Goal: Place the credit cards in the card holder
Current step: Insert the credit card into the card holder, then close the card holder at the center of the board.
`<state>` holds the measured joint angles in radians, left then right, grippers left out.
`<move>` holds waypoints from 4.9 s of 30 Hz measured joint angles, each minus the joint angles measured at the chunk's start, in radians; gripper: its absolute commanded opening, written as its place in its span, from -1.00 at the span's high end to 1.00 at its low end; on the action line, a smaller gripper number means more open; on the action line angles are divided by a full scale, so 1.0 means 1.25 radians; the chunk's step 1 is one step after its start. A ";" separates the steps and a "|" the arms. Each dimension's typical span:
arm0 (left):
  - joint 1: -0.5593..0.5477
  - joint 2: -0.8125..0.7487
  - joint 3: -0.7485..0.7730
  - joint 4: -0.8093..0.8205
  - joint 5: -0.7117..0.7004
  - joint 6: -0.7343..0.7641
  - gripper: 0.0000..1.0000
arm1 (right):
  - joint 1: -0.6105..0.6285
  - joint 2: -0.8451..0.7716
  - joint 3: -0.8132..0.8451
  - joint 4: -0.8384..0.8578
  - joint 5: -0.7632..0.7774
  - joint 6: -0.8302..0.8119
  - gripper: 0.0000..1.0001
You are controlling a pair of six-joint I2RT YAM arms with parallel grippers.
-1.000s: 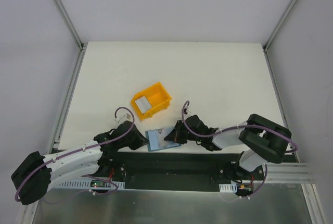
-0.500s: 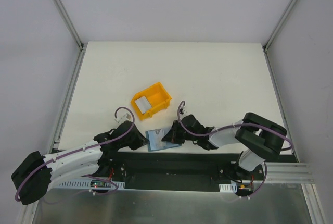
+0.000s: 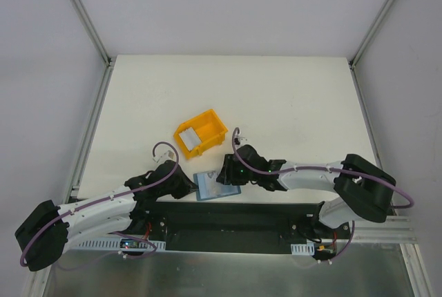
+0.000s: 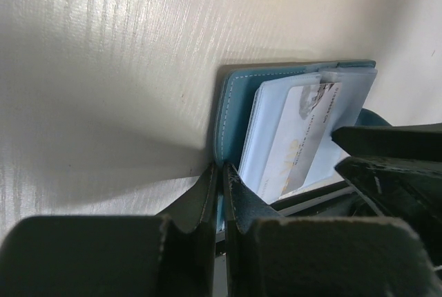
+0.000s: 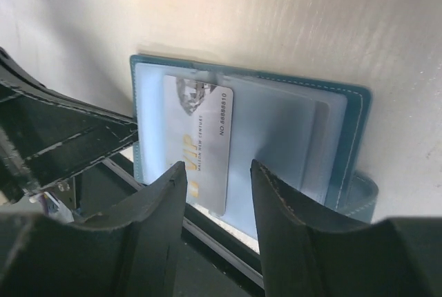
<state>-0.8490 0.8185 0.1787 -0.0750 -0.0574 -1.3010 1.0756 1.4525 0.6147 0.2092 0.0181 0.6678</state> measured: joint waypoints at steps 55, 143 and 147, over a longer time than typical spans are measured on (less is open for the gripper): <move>0.000 0.083 0.174 -0.102 0.039 0.153 0.98 | 0.063 0.037 0.226 -0.528 0.192 -0.108 0.34; -0.084 0.433 0.540 -0.115 0.156 0.421 0.42 | -0.142 -0.331 -0.158 -0.289 0.116 -0.023 0.59; -0.084 0.403 0.503 -0.120 0.127 0.413 0.63 | -0.142 -0.314 -0.158 -0.288 0.104 -0.026 0.60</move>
<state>-0.9539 1.3228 0.8070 -0.2249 0.1013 -0.7845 0.8982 1.0595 0.4171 -0.1505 0.1486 0.6353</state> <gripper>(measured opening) 0.206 0.207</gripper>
